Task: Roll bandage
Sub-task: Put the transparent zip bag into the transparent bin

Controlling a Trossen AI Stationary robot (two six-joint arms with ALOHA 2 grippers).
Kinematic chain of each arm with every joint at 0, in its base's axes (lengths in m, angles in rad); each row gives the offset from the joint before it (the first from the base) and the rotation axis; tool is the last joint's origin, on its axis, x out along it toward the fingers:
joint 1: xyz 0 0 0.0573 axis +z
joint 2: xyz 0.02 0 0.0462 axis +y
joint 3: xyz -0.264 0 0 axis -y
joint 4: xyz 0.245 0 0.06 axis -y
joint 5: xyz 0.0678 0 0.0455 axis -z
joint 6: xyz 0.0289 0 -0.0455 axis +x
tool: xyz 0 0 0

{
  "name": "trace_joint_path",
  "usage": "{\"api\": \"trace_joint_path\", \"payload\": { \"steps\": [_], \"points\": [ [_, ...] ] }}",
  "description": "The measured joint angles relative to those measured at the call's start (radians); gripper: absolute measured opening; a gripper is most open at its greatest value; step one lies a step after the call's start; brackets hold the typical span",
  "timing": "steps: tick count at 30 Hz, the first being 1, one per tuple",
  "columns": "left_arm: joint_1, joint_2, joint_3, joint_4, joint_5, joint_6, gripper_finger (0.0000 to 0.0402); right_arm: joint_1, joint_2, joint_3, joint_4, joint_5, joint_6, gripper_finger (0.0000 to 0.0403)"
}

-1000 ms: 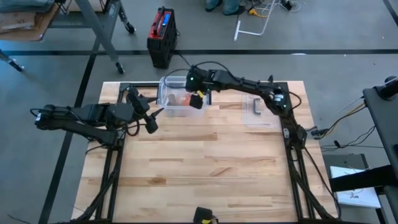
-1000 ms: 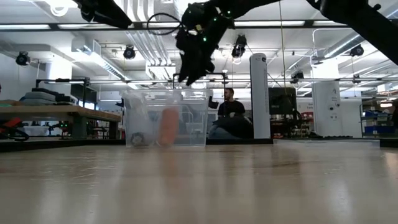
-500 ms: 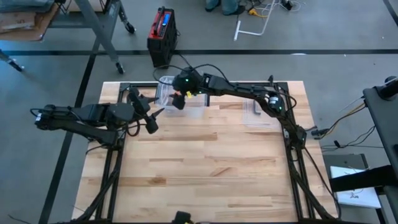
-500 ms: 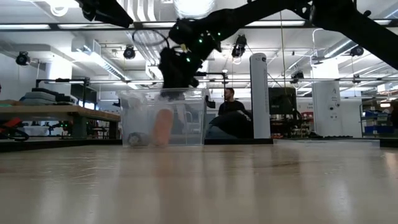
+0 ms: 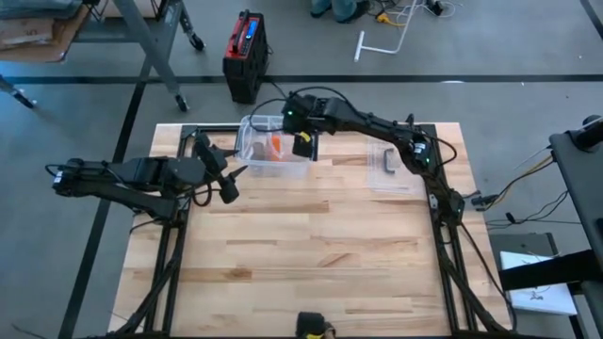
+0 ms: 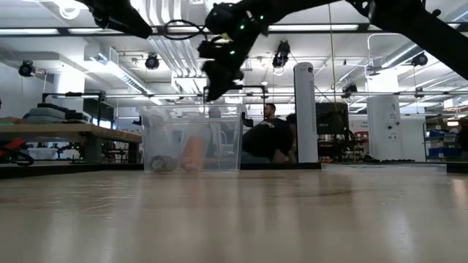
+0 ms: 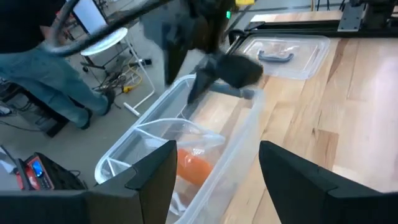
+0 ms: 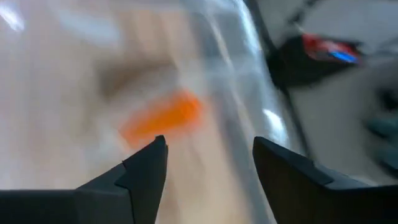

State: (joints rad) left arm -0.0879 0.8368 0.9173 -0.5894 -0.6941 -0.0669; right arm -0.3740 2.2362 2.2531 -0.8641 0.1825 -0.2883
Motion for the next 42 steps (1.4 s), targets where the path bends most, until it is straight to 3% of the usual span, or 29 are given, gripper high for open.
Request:
{"api": "trace_joint_path", "payload": {
  "steps": [3,6,11,15,18,28,34,42],
  "points": [
    [0.0,0.002,0.0,0.005,0.0,-0.01,0.022,-0.014,-0.001,0.034,-0.168,0.072,-0.027,0.0222],
    [0.0,0.004,0.0,0.009,0.0,-0.023,0.022,-0.023,0.005,0.022,-0.194,0.005,-0.026,0.0218],
    [0.001,0.003,0.001,-0.027,0.001,-0.17,0.022,-0.003,0.061,-0.004,-0.081,-0.075,-0.027,0.0215],
    [0.053,0.006,0.06,-0.245,0.042,-0.445,0.022,0.027,0.109,0.001,0.028,-0.097,-0.025,0.0219],
    [0.086,0.009,0.07,-0.374,0.013,-0.522,0.022,0.043,0.126,0.003,0.117,-0.165,-0.006,0.0224],
    [0.138,0.023,0.034,-0.406,0.026,-0.549,0.022,0.035,0.124,0.016,0.191,-0.156,0.006,0.0215],
    [0.221,0.023,-0.008,-0.403,0.026,-0.569,0.022,0.033,0.115,0.017,0.082,-0.155,-0.023,0.0208],
    [0.436,0.073,-0.11,-0.338,0.025,-0.578,0.021,0.03,0.108,0.018,-0.126,-0.164,-0.086,0.0217]
  ]
}}
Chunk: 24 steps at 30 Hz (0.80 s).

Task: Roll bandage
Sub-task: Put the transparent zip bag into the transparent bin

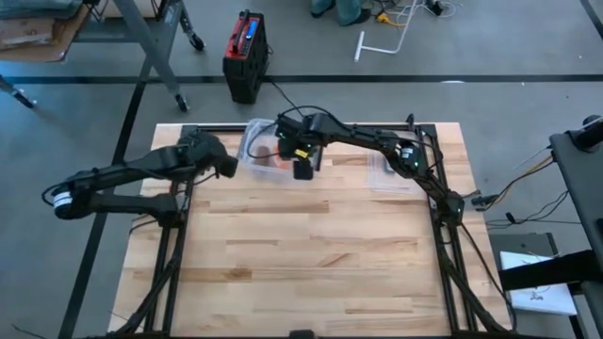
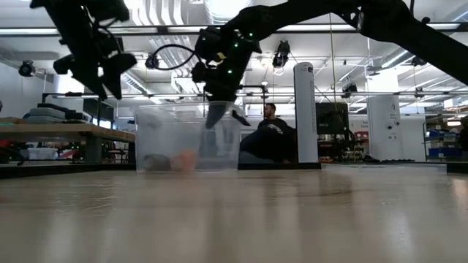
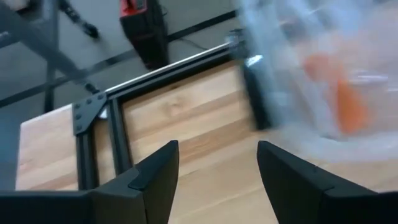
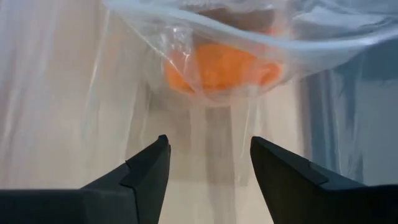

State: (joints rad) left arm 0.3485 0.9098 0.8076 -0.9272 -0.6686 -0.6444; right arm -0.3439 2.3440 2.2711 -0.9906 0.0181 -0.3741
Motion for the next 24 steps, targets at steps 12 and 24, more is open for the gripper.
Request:
{"api": "trace_joint_path", "payload": {
  "steps": [12,24],
  "points": [
    [0.056,0.121,-0.077,0.345,0.143,0.235,0.0175,0.002,-0.01,0.013,-0.418,-0.086,0.017,0.0223],
    [0.054,0.354,-0.093,0.655,0.298,0.446,0.0172,0.0,-0.023,0.01,-0.289,-0.092,0.071,0.0223]
  ]
}}
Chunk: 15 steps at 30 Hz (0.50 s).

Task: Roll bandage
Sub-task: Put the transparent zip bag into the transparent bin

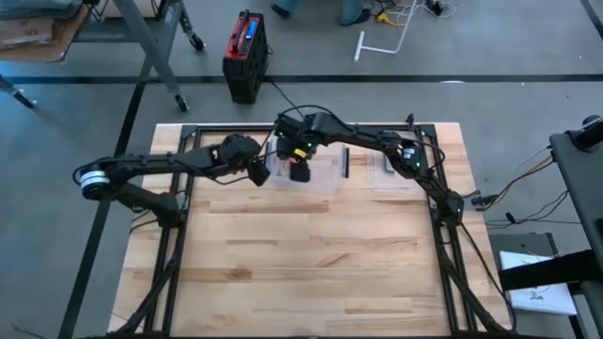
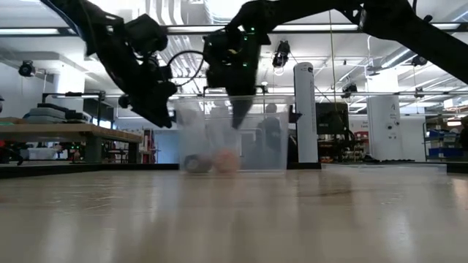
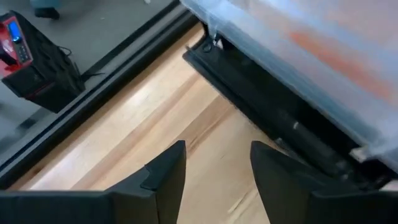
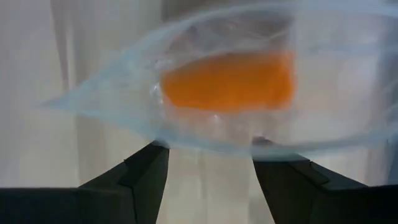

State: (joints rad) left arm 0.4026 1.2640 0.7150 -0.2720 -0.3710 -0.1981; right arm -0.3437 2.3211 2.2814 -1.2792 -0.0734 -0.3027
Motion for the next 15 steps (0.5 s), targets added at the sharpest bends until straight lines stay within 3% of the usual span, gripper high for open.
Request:
{"api": "trace_joint_path", "payload": {
  "steps": [5,15],
  "points": [
    [-0.003,0.043,0.038,-0.007,0.007,0.006,0.0181,0.016,-0.004,0.003,0.148,-0.005,-0.001,0.0226],
    [-0.009,0.014,0.044,-0.018,0.018,0.004,0.0194,0.016,-0.01,0.005,0.124,-0.004,-0.004,0.0223]
  ]
}}
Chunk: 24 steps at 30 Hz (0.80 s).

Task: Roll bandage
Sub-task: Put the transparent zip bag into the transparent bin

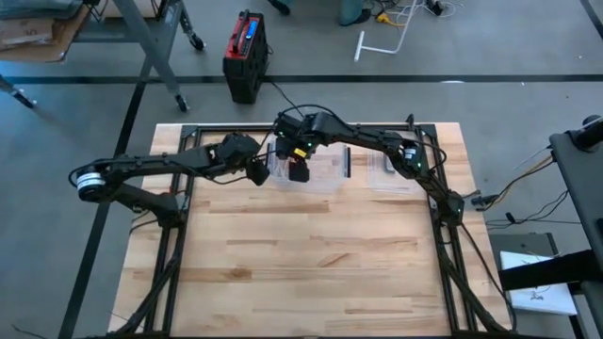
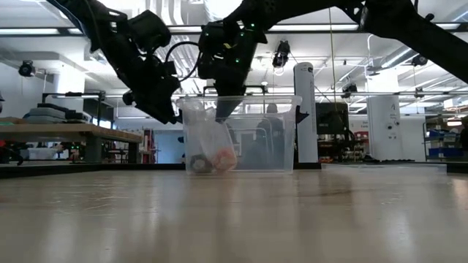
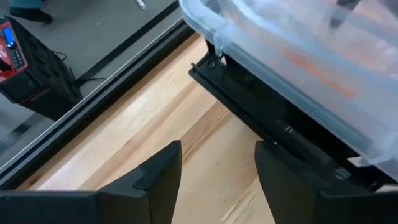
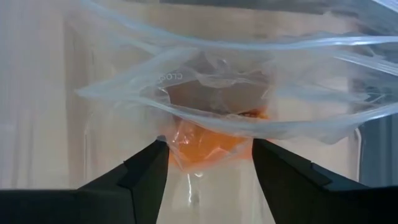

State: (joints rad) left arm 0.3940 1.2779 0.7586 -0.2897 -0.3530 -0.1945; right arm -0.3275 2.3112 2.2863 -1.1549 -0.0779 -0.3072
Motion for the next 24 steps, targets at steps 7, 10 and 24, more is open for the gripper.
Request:
{"api": "trace_joint_path", "payload": {
  "steps": [7,10,24],
  "points": [
    [-0.003,-0.015,0.0,0.038,0.016,-0.008,0.0201,0.014,-0.003,-0.004,0.128,-0.024,0.034,0.0228],
    [-0.01,-0.015,0.0,0.058,0.048,-0.008,0.0201,0.019,-0.003,-0.009,0.216,-0.027,0.056,0.0231],
    [-0.014,-0.053,0.0,0.034,0.05,0.046,0.0204,0.016,-0.016,-0.006,0.092,-0.026,0.007,0.0219]
  ]
}}
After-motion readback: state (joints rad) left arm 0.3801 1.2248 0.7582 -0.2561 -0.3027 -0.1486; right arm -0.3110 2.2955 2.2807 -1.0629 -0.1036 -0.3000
